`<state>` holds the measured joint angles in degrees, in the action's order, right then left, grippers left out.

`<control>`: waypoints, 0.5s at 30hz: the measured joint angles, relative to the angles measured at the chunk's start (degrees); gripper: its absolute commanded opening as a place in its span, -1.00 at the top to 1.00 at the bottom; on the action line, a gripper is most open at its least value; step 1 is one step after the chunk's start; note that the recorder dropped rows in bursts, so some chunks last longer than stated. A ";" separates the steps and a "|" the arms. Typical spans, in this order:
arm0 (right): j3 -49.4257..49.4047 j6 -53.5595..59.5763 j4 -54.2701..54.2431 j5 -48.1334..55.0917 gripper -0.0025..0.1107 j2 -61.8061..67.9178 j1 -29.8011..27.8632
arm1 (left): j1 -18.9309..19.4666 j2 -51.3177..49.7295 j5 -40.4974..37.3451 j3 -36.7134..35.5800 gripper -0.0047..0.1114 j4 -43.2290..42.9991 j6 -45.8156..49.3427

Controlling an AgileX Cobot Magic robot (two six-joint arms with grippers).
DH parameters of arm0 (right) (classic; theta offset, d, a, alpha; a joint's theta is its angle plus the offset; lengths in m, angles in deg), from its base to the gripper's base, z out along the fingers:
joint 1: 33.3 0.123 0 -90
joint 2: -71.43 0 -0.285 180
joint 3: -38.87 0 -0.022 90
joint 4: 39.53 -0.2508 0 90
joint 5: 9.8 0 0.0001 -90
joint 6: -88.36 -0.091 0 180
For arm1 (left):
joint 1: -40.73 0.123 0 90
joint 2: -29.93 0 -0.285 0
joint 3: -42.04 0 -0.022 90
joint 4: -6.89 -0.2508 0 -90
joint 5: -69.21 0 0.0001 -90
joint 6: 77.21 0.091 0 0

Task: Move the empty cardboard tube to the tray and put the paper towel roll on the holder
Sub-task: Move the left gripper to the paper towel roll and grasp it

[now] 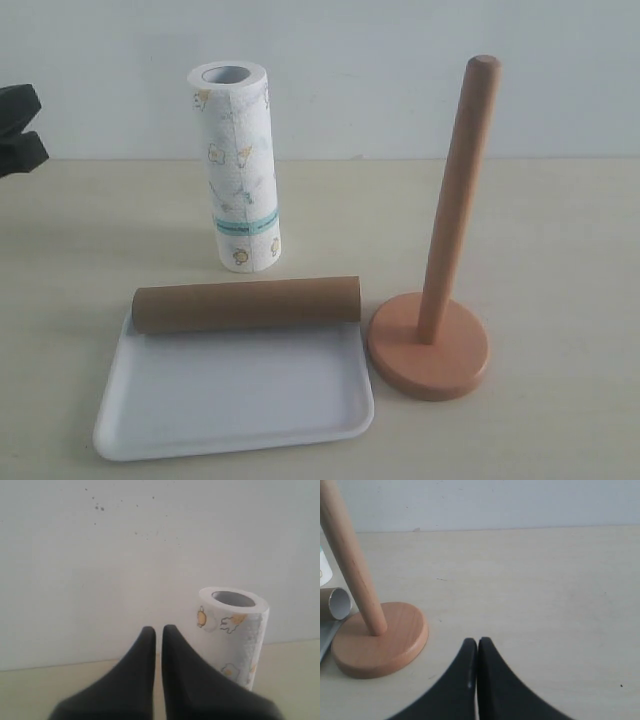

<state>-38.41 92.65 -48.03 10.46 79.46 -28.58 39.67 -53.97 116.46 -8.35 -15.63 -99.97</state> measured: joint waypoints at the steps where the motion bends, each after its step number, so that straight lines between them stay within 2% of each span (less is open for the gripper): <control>1: 0.00 0.00 0.00 0.00 0.96 0.00 0.00 | 0.00 -1.09 0.29 0.00 0.84 1.02 1.37; 6: 0.00 0.00 0.00 0.00 0.96 0.00 0.00 | 0.00 -6.38 4.80 0.00 0.79 3.52 6.42; 10: 0.00 0.00 0.00 0.00 0.96 0.00 0.00 | 0.00 -10.82 10.72 0.56 0.42 2.46 6.42; 15: 0.00 0.00 0.00 0.00 0.96 0.00 0.00 | 0.00 -16.09 11.82 4.36 -0.13 -6.14 5.32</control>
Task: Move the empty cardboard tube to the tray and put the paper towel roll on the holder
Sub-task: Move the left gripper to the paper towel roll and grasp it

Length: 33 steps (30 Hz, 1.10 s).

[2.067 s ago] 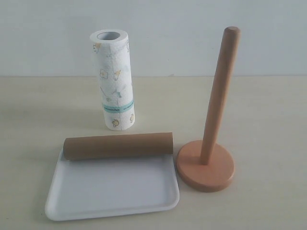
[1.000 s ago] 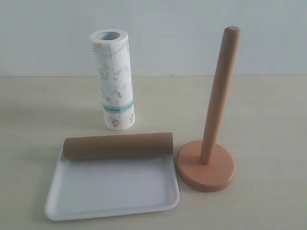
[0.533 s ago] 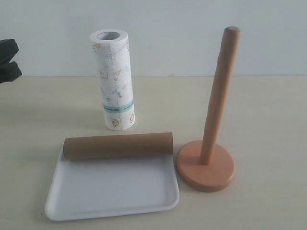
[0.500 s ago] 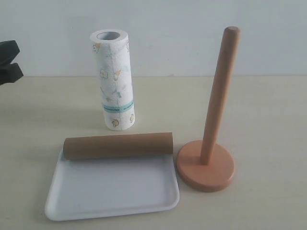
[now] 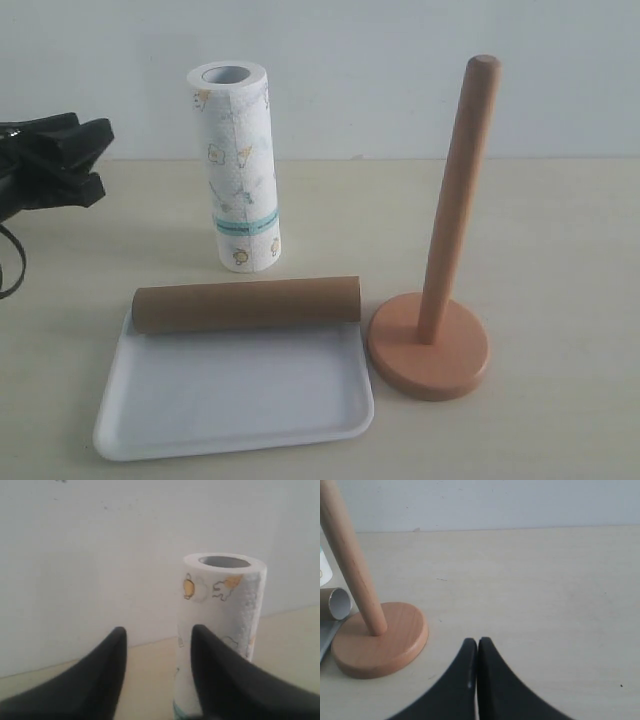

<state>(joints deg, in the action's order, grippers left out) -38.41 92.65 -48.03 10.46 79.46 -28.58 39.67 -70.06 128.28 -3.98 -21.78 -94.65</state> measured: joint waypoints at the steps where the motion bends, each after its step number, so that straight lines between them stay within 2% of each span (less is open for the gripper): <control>1: 0.00 0.00 0.00 0.00 0.96 0.00 0.00 | 0.00 -1.29 0.00 1.10 -0.23 -1.71 -0.13; 4: 0.00 0.00 0.00 0.00 0.96 0.00 0.00 | 0.00 -3.99 0.25 3.17 -0.56 -3.78 -1.19; 7: 0.00 0.00 0.00 0.00 0.96 0.00 0.00 | 0.00 -5.91 0.56 4.48 -0.71 -3.78 -1.69; 11: 0.00 0.00 0.00 0.00 0.96 0.00 0.00 | 0.00 -8.07 0.94 6.05 -0.72 -4.69 -1.92; 17: 0.00 0.00 0.00 0.00 0.96 0.00 0.00 | 0.00 -13.08 1.49 9.77 -0.72 -10.78 -1.92; 23: 0.00 0.00 0.00 0.00 0.96 0.00 0.00 | 0.00 -18.62 6.94 12.22 -0.72 -12.06 -1.92; 33: 0.00 0.00 0.00 0.00 0.96 0.00 0.00 | -2.35 -24.85 8.49 17.72 -0.87 -15.76 -1.92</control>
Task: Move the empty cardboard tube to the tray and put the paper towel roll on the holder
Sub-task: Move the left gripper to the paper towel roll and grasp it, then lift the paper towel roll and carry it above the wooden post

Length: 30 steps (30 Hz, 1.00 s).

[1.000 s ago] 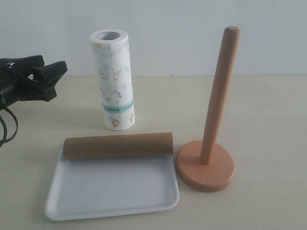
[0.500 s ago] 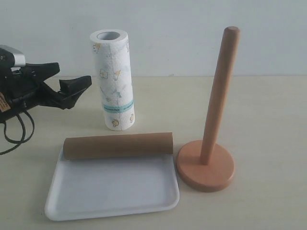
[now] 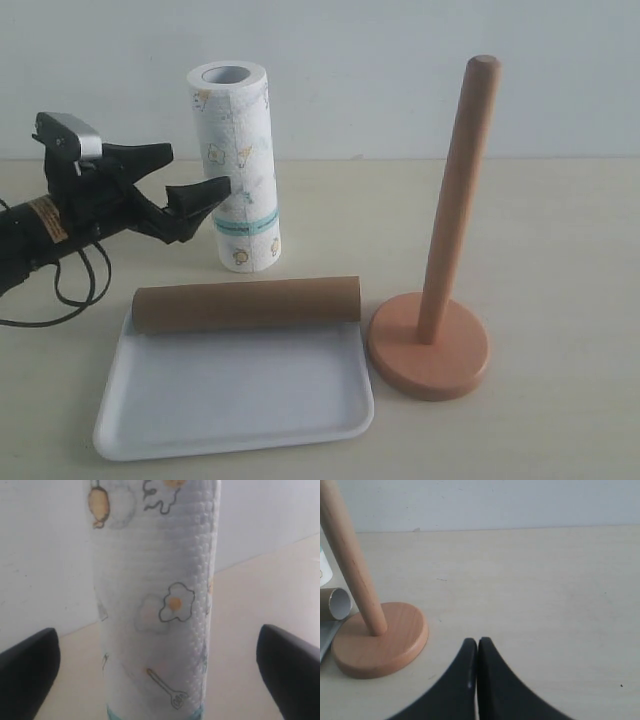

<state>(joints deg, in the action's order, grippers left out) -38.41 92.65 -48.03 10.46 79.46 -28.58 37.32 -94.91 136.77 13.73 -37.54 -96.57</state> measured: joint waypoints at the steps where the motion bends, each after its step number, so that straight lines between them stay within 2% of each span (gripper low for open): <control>1: 0.00 0.00 0.00 0.00 0.96 0.00 0.00 | -0.24 -0.41 -0.11 0.66 -0.87 -0.23 0.00; 26: 0.00 0.00 0.00 0.00 0.96 0.00 0.00 | -4.50 -8.21 -5.36 14.68 -0.85 -0.63 -1.26; 28: 0.00 0.00 0.00 0.00 0.96 0.00 0.00 | -4.50 -9.07 -6.28 15.60 -0.79 -0.71 -2.21; 30: 0.00 0.00 0.00 0.00 0.96 0.00 0.00 | -4.50 -9.89 -6.94 16.22 -0.59 -0.71 -3.10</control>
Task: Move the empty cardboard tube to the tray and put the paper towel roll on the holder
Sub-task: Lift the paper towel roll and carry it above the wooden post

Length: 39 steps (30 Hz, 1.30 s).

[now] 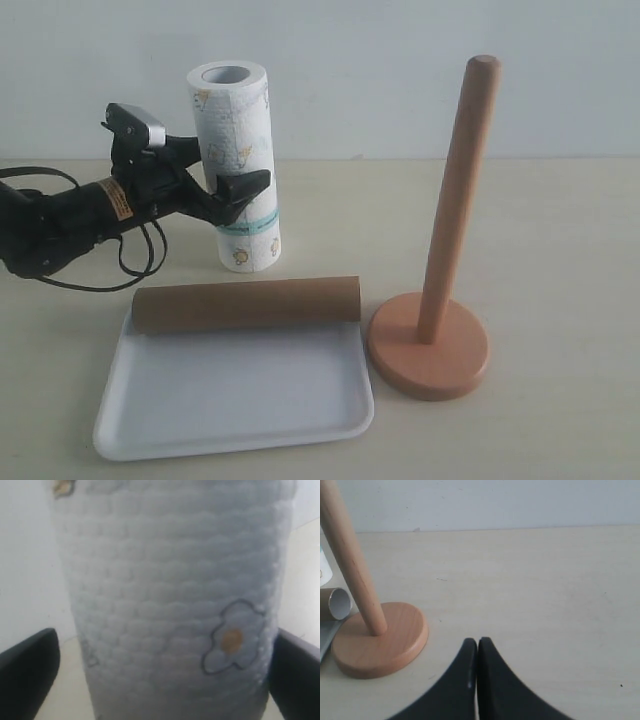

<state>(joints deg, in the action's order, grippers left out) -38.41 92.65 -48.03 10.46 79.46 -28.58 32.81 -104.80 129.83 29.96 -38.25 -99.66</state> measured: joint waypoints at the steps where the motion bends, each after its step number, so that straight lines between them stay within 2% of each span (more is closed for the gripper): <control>1: 0.00 0.00 0.00 0.00 0.96 0.00 0.00 | 0.00 -0.15 -0.13 0.02 -0.39 0.00 -0.52; 7: 0.00 0.00 0.00 0.00 0.96 0.00 0.00 | 0.00 -0.28 -0.41 0.47 0.78 1.07 -3.69; 8: 0.00 0.00 0.00 0.00 0.96 0.00 0.00 | 0.00 -0.28 -0.30 0.47 0.84 1.21 -3.95; 16: 0.00 0.00 -0.11 -1.10 0.96 0.00 0.00 | 0.00 3.27 5.20 0.47 0.85 1.35 -7.96; 20: 0.00 0.00 -0.11 -1.10 0.96 0.00 0.00 | 0.00 11.92 4.52 0.47 0.85 0.63 -11.10; 25: 0.00 0.00 -0.11 -1.22 0.96 0.00 0.00 | -0.96 25.33 -1.46 0.47 0.85 -2.01 -15.83; 28: 0.00 0.00 -0.11 -1.22 0.96 0.00 0.00 | -3.55 31.73 -5.65 0.47 0.85 -4.23 -16.76; 32: 0.00 0.00 -0.11 -1.22 0.96 0.00 0.00 | -9.15 37.54 -7.29 0.47 0.85 -5.19 -18.25; 36: 0.00 0.00 -0.24 -1.22 0.96 0.00 0.00 | -14.83 39.89 -8.28 1.57 0.85 -5.09 -18.46; 39: 0.00 0.00 -0.34 -1.22 0.96 0.00 0.00 | -17.59 39.99 -11.97 4.13 0.85 -4.97 -18.51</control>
<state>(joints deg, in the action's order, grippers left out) -38.41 92.65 -48.37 9.25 79.46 -28.58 15.22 -64.81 117.86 34.09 -43.22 -118.17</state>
